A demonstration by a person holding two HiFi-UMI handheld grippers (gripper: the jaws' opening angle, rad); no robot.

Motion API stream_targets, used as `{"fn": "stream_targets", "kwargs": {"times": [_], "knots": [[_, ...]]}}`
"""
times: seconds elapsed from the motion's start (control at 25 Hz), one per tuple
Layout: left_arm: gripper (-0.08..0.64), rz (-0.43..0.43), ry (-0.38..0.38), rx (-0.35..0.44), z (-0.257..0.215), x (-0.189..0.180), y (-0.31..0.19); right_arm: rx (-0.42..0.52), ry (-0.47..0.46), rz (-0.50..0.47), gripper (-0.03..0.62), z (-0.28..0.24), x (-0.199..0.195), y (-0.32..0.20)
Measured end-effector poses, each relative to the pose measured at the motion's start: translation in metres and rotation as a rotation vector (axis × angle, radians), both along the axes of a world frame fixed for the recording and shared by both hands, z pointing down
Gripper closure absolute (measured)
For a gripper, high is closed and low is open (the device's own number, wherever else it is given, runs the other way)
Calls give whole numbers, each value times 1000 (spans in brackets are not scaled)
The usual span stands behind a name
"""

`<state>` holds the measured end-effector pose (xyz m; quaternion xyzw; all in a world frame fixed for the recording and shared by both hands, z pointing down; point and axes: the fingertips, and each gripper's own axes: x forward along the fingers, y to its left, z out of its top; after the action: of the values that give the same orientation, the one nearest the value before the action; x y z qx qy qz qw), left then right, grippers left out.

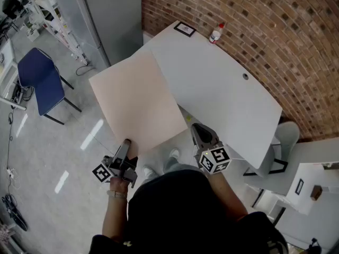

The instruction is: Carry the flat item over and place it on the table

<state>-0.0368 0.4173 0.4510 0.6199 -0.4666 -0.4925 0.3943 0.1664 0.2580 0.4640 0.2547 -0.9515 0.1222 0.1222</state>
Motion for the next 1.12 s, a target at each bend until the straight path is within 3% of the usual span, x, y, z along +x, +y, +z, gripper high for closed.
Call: {"fn": "stream_targets", "kwargs": {"times": [0.36, 0.68, 1.12], "knots": [[268, -29, 25, -42, 2, 24, -64, -15, -7, -23, 558, 5, 29, -61], [267, -49, 52, -62, -2, 46, -129, 63, -52, -88, 557, -10, 41, -108], [267, -37, 73, -100, -1, 34, -199, 21, -27, -23, 557, 2, 48, -162]]}}
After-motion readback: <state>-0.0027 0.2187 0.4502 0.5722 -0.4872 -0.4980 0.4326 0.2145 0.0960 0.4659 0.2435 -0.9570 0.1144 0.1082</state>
